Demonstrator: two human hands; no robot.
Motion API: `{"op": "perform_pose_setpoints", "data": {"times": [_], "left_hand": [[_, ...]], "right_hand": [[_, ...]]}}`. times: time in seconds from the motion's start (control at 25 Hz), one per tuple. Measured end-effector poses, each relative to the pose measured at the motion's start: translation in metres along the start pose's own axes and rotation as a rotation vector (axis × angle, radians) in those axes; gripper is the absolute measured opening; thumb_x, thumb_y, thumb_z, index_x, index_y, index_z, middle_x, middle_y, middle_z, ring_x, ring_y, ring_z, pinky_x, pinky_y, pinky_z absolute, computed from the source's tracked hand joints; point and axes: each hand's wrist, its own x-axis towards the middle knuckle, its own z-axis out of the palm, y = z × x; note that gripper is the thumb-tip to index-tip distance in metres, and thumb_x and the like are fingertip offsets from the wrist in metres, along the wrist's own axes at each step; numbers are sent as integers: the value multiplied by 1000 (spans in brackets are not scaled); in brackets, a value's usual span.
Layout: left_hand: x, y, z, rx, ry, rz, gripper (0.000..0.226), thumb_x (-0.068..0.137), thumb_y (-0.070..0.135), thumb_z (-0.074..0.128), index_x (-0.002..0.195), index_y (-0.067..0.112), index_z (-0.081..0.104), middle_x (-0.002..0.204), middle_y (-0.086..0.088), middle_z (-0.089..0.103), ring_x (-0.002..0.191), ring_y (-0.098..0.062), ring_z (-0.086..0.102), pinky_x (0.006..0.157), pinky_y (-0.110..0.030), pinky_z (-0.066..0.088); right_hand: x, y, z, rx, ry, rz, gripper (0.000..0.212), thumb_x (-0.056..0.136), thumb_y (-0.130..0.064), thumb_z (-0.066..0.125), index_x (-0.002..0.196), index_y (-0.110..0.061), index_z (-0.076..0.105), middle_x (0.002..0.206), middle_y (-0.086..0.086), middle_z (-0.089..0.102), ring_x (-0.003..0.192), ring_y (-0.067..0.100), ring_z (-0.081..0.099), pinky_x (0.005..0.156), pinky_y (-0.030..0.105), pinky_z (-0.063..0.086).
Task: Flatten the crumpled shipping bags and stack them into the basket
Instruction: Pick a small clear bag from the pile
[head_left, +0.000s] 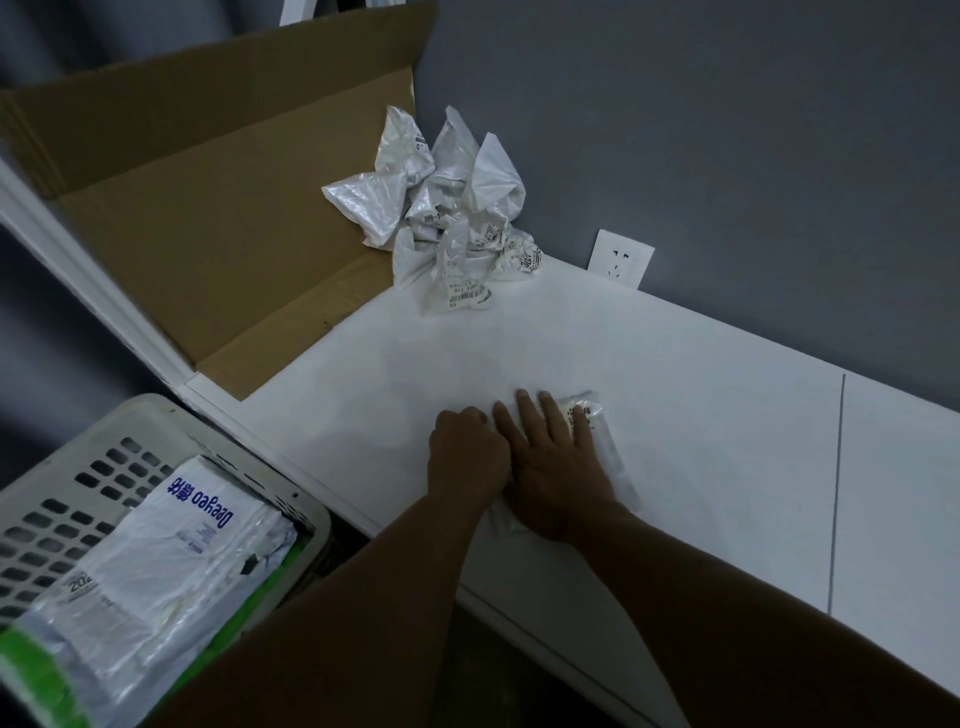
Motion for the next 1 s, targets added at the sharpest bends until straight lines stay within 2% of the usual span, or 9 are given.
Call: {"op": "perform_pose_setpoints", "data": {"times": [0.28, 0.4, 0.6, 0.68, 0.76, 0.88, 1.0], "left_hand": [[2, 1, -3, 52, -2, 9, 31, 96, 13, 46, 118, 4, 65, 127, -16, 58, 114, -30, 58, 98, -36, 48], [4, 5, -5, 61, 0, -2, 31, 98, 13, 42, 117, 1, 64, 126, -17, 60, 114, -29, 58, 96, -33, 45], [-2, 16, -18, -24, 3, -43, 37, 99, 9, 44, 134, 2, 53, 138, -14, 54, 125, -27, 52, 100, -31, 43], [3, 17, -25, -129, 71, -75, 40, 97, 10, 45, 136, 7, 53, 138, -11, 55, 125, -25, 53, 100, -31, 42], [14, 16, -33, -282, 125, -99, 39, 95, 7, 46, 134, 8, 55, 134, -11, 58, 121, -25, 56, 101, -33, 45], [39, 10, -41, -613, 224, -212, 38, 89, 3, 47, 123, 10, 62, 120, -12, 65, 109, -29, 62, 98, -45, 52], [58, 2, -46, -851, 250, -312, 22, 91, 10, 48, 99, 16, 67, 104, -8, 69, 99, -29, 66, 95, -49, 54]], "right_hand": [[-1, -3, -5, 48, 33, -10, 86, 86, -63, -2, 161, -22, 9, 168, 11, 3, 154, 36, -1, 118, 63, 0], [-1, -4, -5, 52, -7, -2, 88, 84, -65, -4, 161, -24, 6, 168, 11, -1, 154, 37, -5, 118, 64, -1], [3, -15, -29, 50, 2, 5, 86, 87, -68, 11, 161, -23, 9, 168, 12, -3, 153, 39, -9, 117, 67, -3], [16, -23, -47, 92, -12, 14, 82, 94, -63, 32, 161, -22, 5, 168, 13, -9, 153, 37, -12, 120, 63, -1], [38, -30, -66, 163, -11, 26, 82, 96, -49, 52, 160, -21, 8, 167, 15, -11, 153, 36, -9, 123, 57, 6], [80, -41, -95, 303, 34, 28, 73, 95, -29, 59, 157, -20, 22, 166, 15, -10, 151, 39, 9, 117, 51, 25], [121, -44, -110, 470, 34, 64, 71, 95, -23, 59, 158, -19, 25, 166, 13, -13, 148, 40, 22, 116, 45, 32]]}}
